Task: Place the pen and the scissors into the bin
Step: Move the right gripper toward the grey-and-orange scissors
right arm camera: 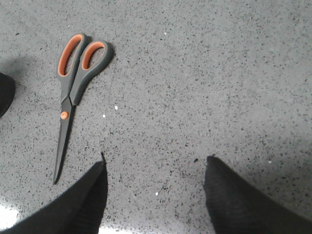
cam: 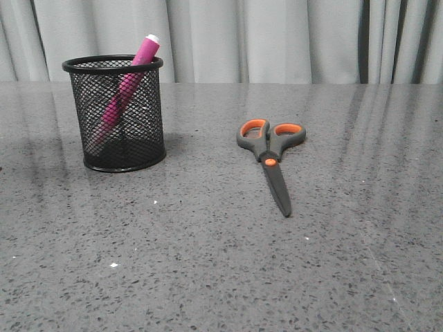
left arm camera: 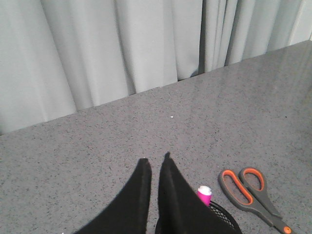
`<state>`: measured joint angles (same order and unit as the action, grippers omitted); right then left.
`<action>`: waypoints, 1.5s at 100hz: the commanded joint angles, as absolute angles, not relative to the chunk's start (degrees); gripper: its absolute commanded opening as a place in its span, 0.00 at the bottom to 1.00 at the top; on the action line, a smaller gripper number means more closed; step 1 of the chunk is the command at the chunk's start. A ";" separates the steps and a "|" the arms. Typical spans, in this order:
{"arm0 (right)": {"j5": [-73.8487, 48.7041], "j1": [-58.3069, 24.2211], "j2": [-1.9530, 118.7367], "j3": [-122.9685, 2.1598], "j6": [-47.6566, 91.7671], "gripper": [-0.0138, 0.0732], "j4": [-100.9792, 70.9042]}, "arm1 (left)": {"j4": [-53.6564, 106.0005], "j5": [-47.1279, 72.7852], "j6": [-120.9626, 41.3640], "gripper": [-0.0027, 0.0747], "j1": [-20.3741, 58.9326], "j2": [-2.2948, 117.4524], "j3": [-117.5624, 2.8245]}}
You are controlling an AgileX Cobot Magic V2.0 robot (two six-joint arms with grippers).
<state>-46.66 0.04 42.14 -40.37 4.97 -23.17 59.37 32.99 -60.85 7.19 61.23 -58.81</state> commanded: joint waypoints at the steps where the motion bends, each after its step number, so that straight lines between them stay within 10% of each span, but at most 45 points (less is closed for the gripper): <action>1: -43.07 0.34 42.36 -42.37 5.44 0.61 -25.23 | 61.07 31.88 -59.60 0.01 5.51 57.89 -59.84; 46: -41.13 0.34 42.36 -42.49 9.59 0.61 -29.92 | 62.89 12.04 -58.23 0.01 3.52 39.30 -38.58; 107: -53.02 -1.83 46.88 -55.32 12.85 0.61 -29.00 | 63.23 13.39 -58.23 0.01 3.52 35.92 -35.11; 150: -52.62 -19.83 57.81 -63.90 11.85 0.61 -29.00 | 64.58 13.39 -58.23 0.01 3.52 35.92 -35.11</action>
<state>-55.73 -15.95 55.21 -60.67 11.87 -27.71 62.90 15.22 -58.73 3.74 36.05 -33.60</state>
